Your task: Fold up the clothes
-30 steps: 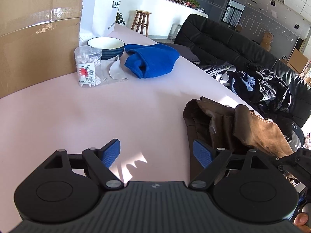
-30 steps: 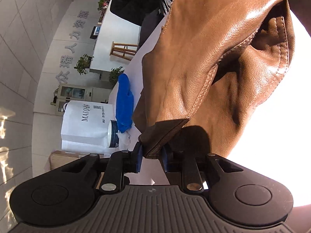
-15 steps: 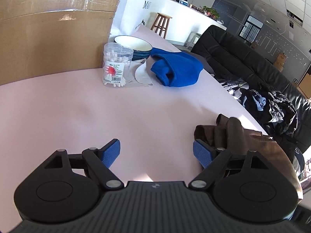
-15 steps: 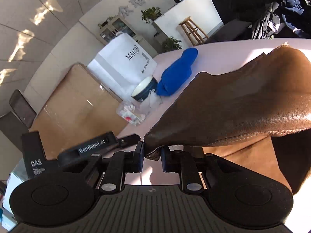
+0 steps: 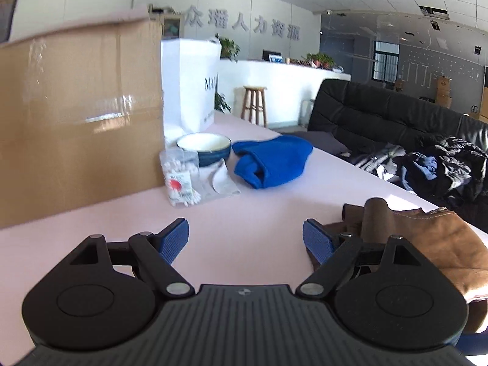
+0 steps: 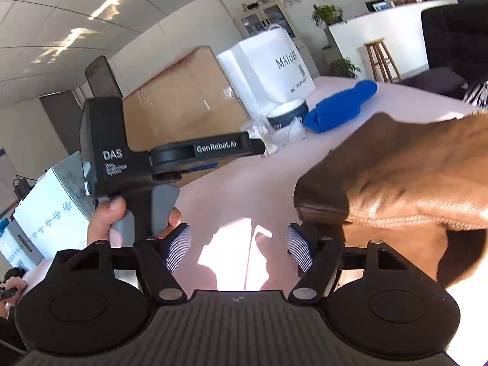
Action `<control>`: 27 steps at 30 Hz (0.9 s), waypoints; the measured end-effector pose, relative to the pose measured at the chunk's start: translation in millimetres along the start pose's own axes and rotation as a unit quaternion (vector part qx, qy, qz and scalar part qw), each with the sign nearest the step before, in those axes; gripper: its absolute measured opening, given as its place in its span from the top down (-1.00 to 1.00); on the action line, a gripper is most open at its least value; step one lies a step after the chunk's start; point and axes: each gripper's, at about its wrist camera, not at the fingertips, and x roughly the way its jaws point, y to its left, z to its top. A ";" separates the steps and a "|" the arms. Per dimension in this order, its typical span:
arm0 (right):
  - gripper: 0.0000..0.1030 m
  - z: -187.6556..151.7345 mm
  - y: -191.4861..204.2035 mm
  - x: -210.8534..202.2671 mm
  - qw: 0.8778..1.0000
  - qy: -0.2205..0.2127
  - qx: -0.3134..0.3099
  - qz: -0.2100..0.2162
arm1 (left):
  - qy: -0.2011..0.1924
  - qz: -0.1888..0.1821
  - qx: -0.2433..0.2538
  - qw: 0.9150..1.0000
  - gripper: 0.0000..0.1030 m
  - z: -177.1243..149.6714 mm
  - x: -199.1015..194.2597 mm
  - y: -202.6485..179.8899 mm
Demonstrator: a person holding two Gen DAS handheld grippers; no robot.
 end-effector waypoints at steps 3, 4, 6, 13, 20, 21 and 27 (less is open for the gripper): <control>0.16 17.8 -14.1 -47.6 0.991 -0.104 -0.015 -0.077 | -0.022 -0.043 0.018 0.999 -0.62 10.8 -14.3 -28.9; 0.27 22.6 -22.5 -53.5 0.983 -0.128 -0.019 -0.132 | -0.011 -0.062 0.034 0.997 -0.63 13.8 -13.2 -44.4; 0.73 25.9 -40.7 -49.4 0.968 -0.121 -0.018 -0.221 | 0.018 -0.079 0.073 0.994 -0.63 9.0 -4.1 -75.5; 0.87 -35.2 -68.9 11.3 0.933 -0.006 -0.112 -0.341 | 0.107 -0.023 0.111 0.988 -0.61 -48.9 37.0 -108.6; 0.76 -43.5 -59.7 30.7 0.908 -0.018 -0.167 -0.383 | 0.084 -0.022 0.022 0.996 -0.59 -30.6 20.2 -57.0; 0.46 -36.1 -51.8 20.4 0.908 -0.044 -0.169 -0.380 | 0.048 -0.004 0.011 0.999 -0.59 -20.4 7.5 -42.4; -0.85 6.9 25.8 10.1 0.903 -0.249 -0.236 -0.258 | -0.075 0.129 -0.002 0.989 -1.00 33.9 -57.4 56.8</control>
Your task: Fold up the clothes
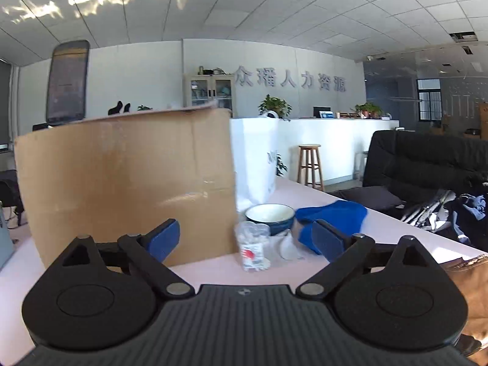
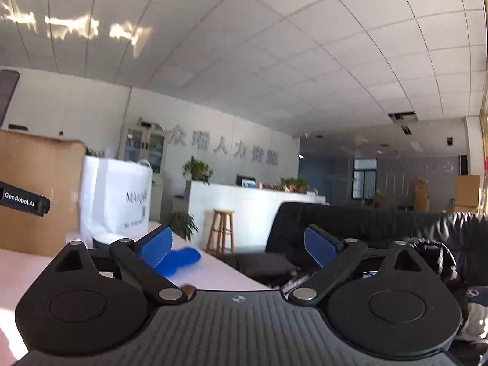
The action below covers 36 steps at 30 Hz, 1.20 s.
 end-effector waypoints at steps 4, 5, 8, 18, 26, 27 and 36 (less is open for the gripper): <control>-0.98 46.8 59.8 13.3 0.986 0.008 0.076 0.146 | 0.002 0.085 -0.014 0.996 -1.00 3.1 -20.5 82.9; -1.00 51.5 81.1 20.8 0.981 0.019 0.090 0.170 | 0.005 0.107 -0.019 0.994 -1.00 -0.9 -24.4 99.1; -1.00 50.8 147.2 43.7 0.964 0.043 0.116 0.236 | 0.038 0.161 -0.041 0.985 -1.00 -23.2 -27.8 146.5; -1.00 -21.4 261.3 91.3 0.964 0.133 0.049 0.225 | 0.147 0.246 -0.173 0.942 -1.00 -121.6 25.3 239.9; -1.00 -48.5 279.1 129.9 0.940 0.242 0.012 0.239 | 0.237 0.204 -0.005 0.950 -1.00 -136.0 83.5 193.9; -1.00 -50.7 285.2 129.9 0.938 0.252 -0.005 0.239 | 0.236 0.205 0.001 0.950 -1.00 -135.6 84.6 191.0; -1.00 -73.6 305.2 140.0 0.905 0.349 -0.044 0.240 | 0.246 0.222 -0.141 0.933 -1.00 -142.3 83.9 235.6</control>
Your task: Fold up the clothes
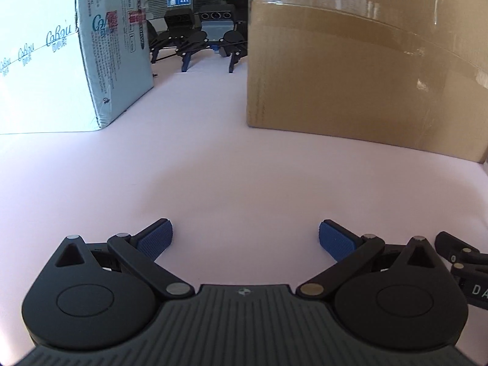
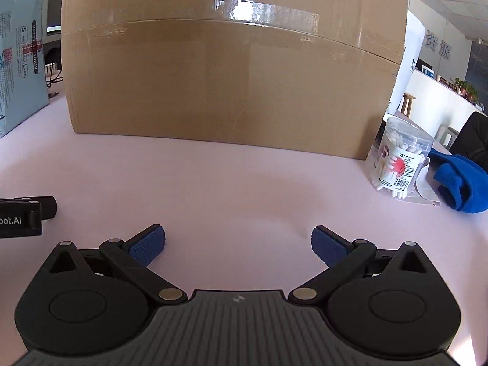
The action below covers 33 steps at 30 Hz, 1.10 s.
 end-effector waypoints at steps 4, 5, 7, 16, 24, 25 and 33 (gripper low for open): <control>-1.00 0.4 -5.9 0.2 0.999 0.009 0.028 0.014 | -0.002 0.006 0.001 1.000 -1.00 1.0 1.5 -1.7; -1.00 0.4 -5.6 -0.5 1.000 0.009 0.026 0.013 | -0.002 0.006 0.000 1.000 -1.00 2.0 2.7 -1.2; -1.00 2.0 -8.1 2.0 0.999 0.012 0.026 0.015 | -0.001 0.004 0.001 1.000 -1.00 3.9 4.0 -1.2; -1.00 5.5 -5.5 12.4 0.999 0.015 0.025 0.022 | -0.002 0.000 0.000 1.000 -1.00 6.6 7.5 0.6; -1.00 4.6 -6.2 14.3 0.999 0.014 0.025 0.022 | -0.004 0.002 0.002 1.000 -1.00 6.1 7.9 0.5; -1.00 4.6 -6.2 14.4 0.999 0.014 0.025 0.022 | -0.004 0.002 0.002 1.000 -1.00 6.1 7.8 0.2; -1.00 4.2 -6.0 14.7 0.999 0.014 0.025 0.021 | -0.005 0.002 0.002 1.000 -1.00 5.8 6.8 -0.1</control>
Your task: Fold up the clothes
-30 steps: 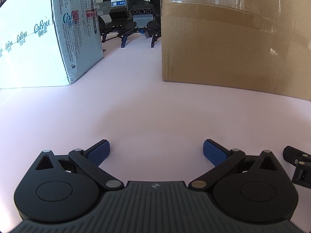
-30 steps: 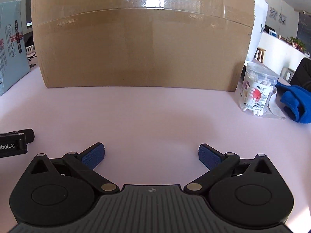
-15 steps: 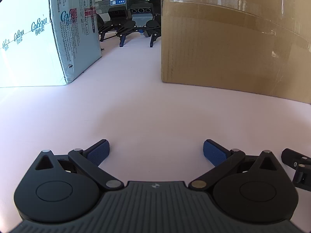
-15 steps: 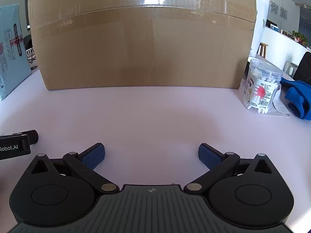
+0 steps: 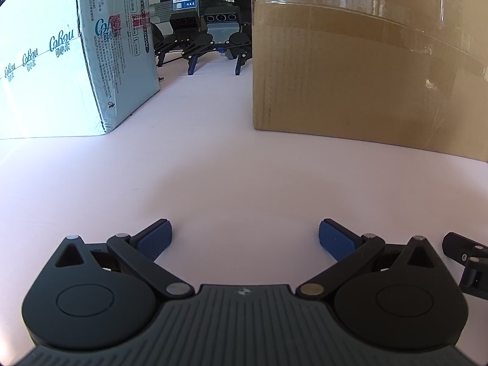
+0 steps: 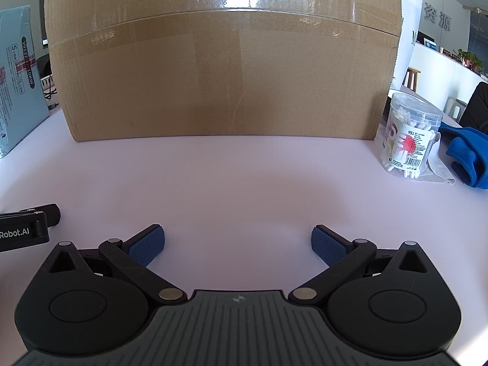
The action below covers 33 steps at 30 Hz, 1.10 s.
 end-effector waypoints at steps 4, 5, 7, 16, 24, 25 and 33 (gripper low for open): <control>-1.00 0.2 1.2 0.1 1.000 0.000 0.000 -0.001 | 0.000 0.000 0.000 1.000 -1.00 0.0 0.1 0.2; -1.00 0.4 1.4 0.3 1.000 0.000 0.000 -0.001 | 0.000 0.000 0.000 1.000 -1.00 -0.1 0.2 0.1; -1.00 0.7 1.8 0.9 1.000 0.000 0.000 -0.001 | 0.000 0.000 0.000 1.000 -1.00 -0.3 0.4 0.2; -1.00 1.9 3.6 3.0 1.000 -0.001 0.000 -0.001 | 0.000 0.000 0.000 1.000 -1.00 -0.7 0.3 0.4; -1.00 2.8 3.1 3.4 1.000 -0.001 0.000 -0.001 | 0.000 0.000 0.000 1.000 -1.00 -0.7 0.4 0.4; -1.00 2.8 3.0 3.4 1.000 -0.001 0.000 -0.001 | 0.000 0.000 0.000 1.000 -1.00 -0.7 0.3 0.4; -1.00 3.0 2.5 3.3 1.000 -0.001 0.000 -0.001 | 0.000 0.000 0.000 1.000 -1.00 -0.4 0.3 0.2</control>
